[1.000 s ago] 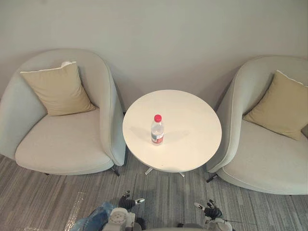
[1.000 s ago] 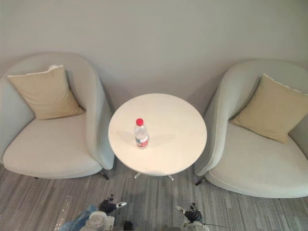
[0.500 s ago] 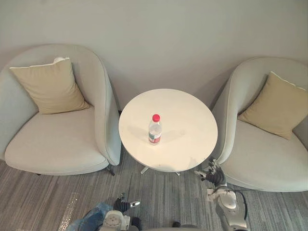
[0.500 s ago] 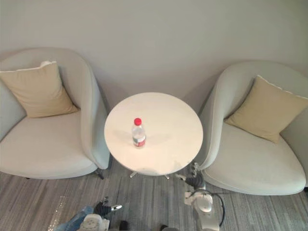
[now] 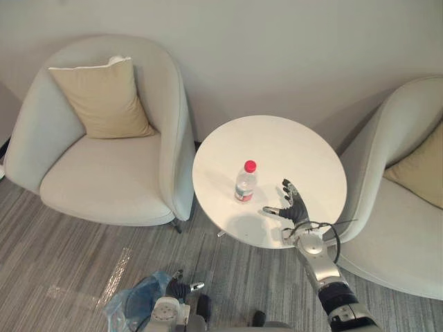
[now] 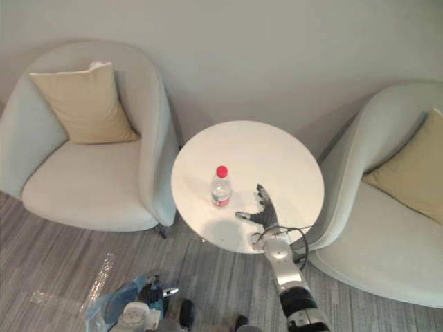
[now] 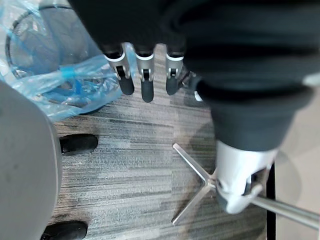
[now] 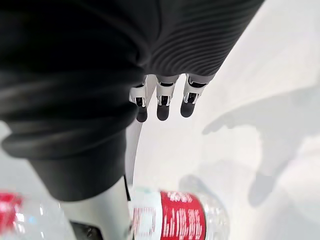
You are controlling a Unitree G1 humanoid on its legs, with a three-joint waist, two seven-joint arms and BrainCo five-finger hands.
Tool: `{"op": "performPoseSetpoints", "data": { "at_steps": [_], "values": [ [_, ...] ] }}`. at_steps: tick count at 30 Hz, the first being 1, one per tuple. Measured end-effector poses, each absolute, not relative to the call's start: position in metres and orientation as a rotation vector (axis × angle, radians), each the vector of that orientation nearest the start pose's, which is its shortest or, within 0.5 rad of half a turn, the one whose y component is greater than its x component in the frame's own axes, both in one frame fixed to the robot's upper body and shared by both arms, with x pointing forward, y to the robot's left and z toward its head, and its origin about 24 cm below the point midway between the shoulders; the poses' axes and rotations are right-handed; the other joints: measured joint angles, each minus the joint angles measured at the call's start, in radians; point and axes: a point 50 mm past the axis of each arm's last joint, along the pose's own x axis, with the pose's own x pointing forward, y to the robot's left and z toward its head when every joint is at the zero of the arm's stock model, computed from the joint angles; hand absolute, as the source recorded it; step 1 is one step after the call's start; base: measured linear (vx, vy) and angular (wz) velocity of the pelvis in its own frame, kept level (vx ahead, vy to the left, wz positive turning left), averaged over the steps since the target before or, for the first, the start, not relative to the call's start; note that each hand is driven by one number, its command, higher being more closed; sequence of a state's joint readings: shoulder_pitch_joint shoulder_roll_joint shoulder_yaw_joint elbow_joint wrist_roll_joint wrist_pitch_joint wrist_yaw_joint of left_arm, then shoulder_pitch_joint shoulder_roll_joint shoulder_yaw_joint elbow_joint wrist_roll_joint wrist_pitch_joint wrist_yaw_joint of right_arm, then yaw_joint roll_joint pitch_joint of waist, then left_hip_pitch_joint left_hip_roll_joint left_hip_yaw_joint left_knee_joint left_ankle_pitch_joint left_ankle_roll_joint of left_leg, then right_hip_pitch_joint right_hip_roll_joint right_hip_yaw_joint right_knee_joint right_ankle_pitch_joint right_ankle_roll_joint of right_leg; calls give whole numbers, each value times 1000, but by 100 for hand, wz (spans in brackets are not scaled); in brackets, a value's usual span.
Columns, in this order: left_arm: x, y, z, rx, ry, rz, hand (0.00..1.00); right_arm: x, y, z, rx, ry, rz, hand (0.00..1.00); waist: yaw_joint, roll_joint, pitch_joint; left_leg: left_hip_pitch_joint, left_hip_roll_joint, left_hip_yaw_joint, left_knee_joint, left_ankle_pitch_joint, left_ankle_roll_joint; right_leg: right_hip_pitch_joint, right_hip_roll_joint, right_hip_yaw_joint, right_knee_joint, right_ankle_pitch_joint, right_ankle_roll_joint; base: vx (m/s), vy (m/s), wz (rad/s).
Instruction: Gather rubbish on tea table into small bin, then transfer packed bag to large trash can.
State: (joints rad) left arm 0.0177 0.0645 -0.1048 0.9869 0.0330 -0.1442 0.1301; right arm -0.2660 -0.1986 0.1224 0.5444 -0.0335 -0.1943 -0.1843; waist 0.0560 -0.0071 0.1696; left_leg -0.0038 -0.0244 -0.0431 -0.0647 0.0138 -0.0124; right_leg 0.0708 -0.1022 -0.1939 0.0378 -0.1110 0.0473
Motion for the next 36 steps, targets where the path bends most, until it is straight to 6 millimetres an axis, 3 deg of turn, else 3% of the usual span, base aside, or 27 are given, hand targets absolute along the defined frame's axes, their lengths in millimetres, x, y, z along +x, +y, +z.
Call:
{"op": "performPoseSetpoints", "data": {
  "at_steps": [7, 12, 17, 18, 27, 36],
  "values": [
    [148, 165, -140, 166, 832, 52, 0, 310, -170, 15, -296, 64, -76, 0, 6, 4, 19, -32, -17, -61, 7, 13, 5, 2, -12, -41, -3, 0, 0, 2, 3, 29],
    [152, 163, -137, 146, 806, 59, 0, 322, -168, 30, -295, 15, -109, 0, 10, 26, 58, -47, -28, -93, 15, 22, 5, 6, -19, -67, -3, 0, 0, -31, -6, 20],
    [160, 163, -132, 123, 768, 70, 0, 333, -178, 46, -247, -20, -201, 0, 18, 39, 98, -81, -33, -128, 14, 43, 0, -12, -20, -87, -3, 0, 0, -54, -14, 21],
    [160, 163, -132, 121, 765, 72, 0, 337, -181, 52, -221, -36, -221, 100, 19, 40, 99, -97, -33, -134, 14, 50, -1, -26, -19, -94, -2, 0, 0, -55, -11, 14],
    [168, 163, -126, 58, 724, 106, 0, 358, -194, 87, -99, -114, -339, 100, 42, 62, 140, -151, -34, -161, 9, 80, -6, -74, -19, -110, 10, 2, 3, -58, -2, 10],
    [170, 163, -124, 48, 712, 111, 0, 354, -199, 85, -32, -114, -367, 100, 47, 63, 155, -153, -34, -166, 9, 82, -6, -74, -22, -111, 10, 3, 5, -22, 5, 2]
  ]
}}
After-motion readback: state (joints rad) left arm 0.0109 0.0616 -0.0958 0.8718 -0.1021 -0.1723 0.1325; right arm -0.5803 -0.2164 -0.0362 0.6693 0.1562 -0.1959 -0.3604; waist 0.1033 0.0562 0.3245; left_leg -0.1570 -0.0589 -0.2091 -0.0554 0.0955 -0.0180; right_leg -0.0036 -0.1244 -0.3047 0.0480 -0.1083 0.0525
